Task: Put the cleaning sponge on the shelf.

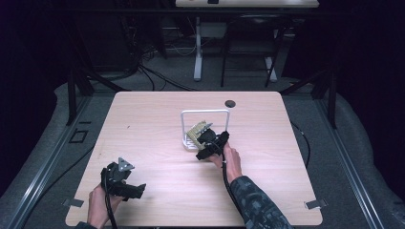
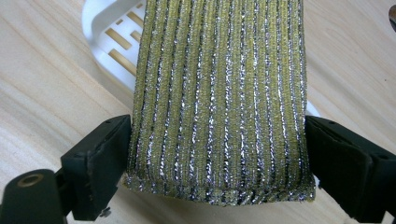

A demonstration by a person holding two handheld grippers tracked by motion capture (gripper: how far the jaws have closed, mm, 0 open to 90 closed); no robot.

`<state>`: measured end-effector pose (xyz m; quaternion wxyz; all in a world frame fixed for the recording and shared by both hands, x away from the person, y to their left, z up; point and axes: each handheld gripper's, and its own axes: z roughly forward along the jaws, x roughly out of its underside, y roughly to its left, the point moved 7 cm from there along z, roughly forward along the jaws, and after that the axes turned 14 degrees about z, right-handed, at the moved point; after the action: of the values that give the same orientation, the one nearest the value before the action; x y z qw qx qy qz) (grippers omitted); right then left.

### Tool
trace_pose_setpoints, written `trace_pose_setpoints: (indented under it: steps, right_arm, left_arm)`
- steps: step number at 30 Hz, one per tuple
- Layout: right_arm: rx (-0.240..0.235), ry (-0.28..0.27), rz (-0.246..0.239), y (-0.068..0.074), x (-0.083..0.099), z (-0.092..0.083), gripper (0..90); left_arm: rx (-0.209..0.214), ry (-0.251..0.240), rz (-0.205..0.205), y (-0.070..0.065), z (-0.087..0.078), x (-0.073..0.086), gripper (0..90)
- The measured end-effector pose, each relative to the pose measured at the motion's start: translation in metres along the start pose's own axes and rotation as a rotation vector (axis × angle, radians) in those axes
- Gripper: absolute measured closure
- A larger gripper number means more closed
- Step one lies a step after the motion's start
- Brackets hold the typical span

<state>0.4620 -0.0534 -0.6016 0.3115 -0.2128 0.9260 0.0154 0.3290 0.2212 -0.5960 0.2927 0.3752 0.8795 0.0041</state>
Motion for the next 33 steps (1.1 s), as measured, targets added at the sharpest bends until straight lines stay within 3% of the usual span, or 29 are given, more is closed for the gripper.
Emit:
trace_pose_setpoints:
  steps: [16, 25, 33]
  right_arm:
    - [-0.056, -0.019, -0.013, 0.008, -0.003, -0.005, 3.3]
    - [-0.109, -0.028, -0.029, 0.011, -0.002, -0.022, 3.0]
    - [-0.152, -0.050, -0.049, 0.013, 0.002, -0.048, 3.4]
  left_arm:
    - [0.003, -0.005, -0.001, 0.000, 0.000, 0.000, 0.0]
    - [-0.004, -0.011, 0.001, 0.001, 0.002, -0.002, 0.0]
    - [-0.001, -0.016, 0.012, -0.002, 0.001, -0.005, 0.0]
